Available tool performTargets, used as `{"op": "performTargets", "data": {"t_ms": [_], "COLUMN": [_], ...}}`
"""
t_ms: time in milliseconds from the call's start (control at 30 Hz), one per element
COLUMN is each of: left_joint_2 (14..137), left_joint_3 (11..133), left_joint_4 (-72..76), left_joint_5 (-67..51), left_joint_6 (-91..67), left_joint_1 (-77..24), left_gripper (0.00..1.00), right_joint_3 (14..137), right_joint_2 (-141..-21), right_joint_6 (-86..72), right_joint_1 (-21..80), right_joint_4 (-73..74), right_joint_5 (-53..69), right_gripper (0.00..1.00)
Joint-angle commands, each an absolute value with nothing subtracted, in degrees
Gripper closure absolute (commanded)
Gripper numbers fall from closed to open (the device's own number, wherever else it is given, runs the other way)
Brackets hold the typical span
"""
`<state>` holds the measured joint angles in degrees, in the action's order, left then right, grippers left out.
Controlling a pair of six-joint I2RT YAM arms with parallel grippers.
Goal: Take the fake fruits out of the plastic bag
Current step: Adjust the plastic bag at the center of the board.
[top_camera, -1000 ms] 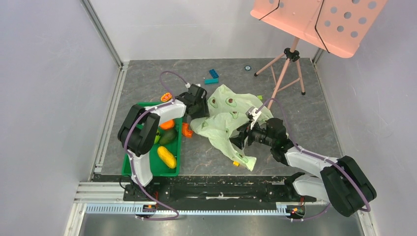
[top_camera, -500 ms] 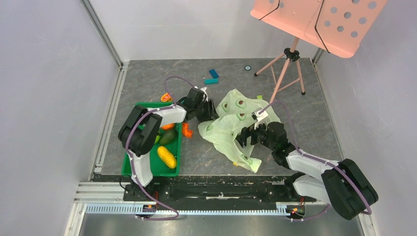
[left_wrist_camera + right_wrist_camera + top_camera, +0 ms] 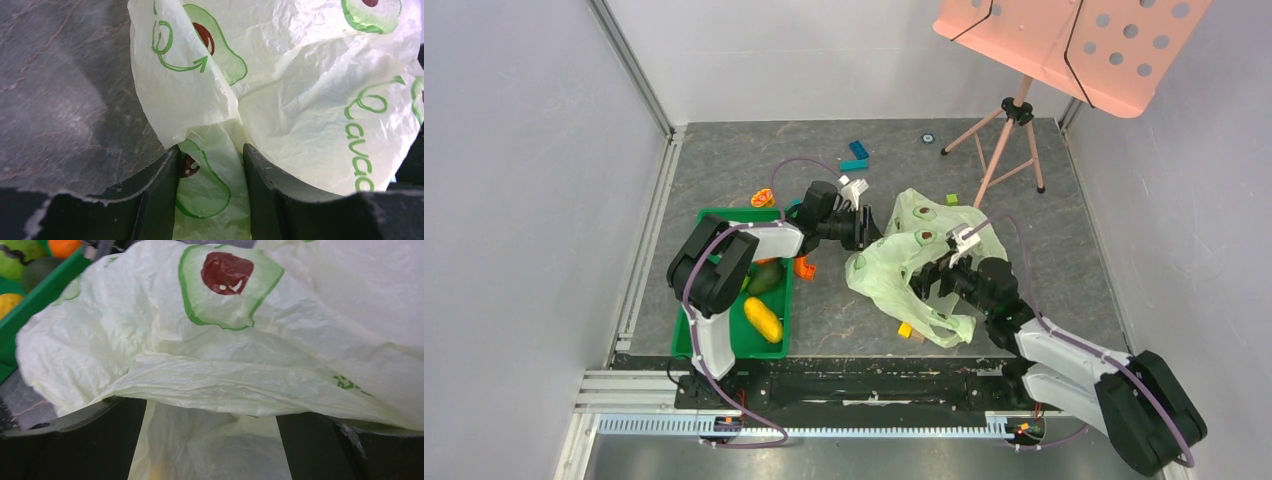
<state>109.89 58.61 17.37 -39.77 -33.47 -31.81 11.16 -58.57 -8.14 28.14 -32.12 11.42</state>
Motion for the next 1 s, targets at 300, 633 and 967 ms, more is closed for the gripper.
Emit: {"op": "performTargets", "data": {"t_ms": [300, 633, 967], "left_joint_2": [108.4, 109.9, 110.8], "left_joint_3": [57.3, 56.3, 56.7], "left_joint_4": [30.4, 36.9, 39.9], "left_joint_5": [-46.0, -50.7, -53.7], "left_joint_6": [-34.9, -37.4, -38.7], "left_joint_1": [-32.4, -33.5, -34.7], "left_gripper": [0.98, 0.98, 0.98], "right_joint_3": [8.8, 17.0, 28.8], "right_joint_2": [-52.1, -50.5, -51.5], "right_joint_6": [-11.5, -14.3, -21.5], "right_joint_1": [50.4, 59.3, 59.3], "right_joint_4": [-33.4, -20.6, -0.3], "right_joint_5": [8.4, -17.2, -33.1], "right_gripper": [0.02, 0.02, 0.02]}}
